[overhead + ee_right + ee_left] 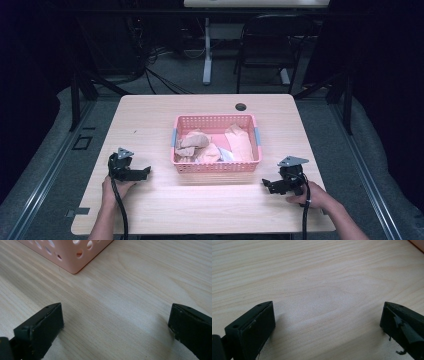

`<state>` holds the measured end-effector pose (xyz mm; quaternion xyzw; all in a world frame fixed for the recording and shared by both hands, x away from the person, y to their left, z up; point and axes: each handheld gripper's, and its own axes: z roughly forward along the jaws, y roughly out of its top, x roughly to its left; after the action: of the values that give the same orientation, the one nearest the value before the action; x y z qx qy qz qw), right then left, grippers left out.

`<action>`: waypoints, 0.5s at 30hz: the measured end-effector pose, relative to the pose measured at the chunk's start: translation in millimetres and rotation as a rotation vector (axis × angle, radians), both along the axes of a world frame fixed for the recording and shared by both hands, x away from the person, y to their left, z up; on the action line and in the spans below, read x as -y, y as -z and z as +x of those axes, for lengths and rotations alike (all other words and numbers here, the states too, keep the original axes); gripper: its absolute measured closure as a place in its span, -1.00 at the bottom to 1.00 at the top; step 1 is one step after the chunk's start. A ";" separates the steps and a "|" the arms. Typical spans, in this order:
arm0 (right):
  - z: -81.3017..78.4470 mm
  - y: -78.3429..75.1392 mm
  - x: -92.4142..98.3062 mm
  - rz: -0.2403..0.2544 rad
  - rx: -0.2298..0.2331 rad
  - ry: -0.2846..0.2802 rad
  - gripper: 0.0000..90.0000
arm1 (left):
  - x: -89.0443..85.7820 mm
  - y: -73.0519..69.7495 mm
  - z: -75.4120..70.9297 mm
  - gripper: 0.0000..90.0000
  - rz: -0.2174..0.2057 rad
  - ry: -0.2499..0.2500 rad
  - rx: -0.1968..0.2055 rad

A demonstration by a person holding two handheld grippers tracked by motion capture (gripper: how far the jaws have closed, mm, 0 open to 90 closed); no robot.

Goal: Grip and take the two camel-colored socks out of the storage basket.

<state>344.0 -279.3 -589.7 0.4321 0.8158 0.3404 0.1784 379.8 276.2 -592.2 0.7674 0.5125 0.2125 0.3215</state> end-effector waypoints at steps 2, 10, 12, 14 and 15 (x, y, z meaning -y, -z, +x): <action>0.0 -0.6 0.2 -0.008 -0.003 -0.001 -1.00 | 0.0 0.0 0.1 -1.00 0.000 0.001 0.001; 0.2 0.0 -0.7 0.001 0.000 -0.002 -1.00 | 0.4 -0.1 -0.6 -1.00 -0.001 0.004 -0.002; 0.2 0.0 -0.7 0.001 0.000 -0.002 -1.00 | 0.2 -0.2 -0.4 -1.00 0.003 0.007 -0.001; -0.1 0.0 -0.8 0.000 0.000 0.000 -1.00 | 0.5 -0.4 -0.4 -1.00 0.003 0.006 -0.003; -0.4 0.1 -1.0 0.001 0.002 0.002 -1.00 | 0.7 -0.5 -0.2 -1.00 0.005 0.005 -0.005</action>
<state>343.6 -278.3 -589.7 0.4328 0.8150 0.3410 0.1794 379.6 275.5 -591.7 0.7698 0.5110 0.2109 0.3190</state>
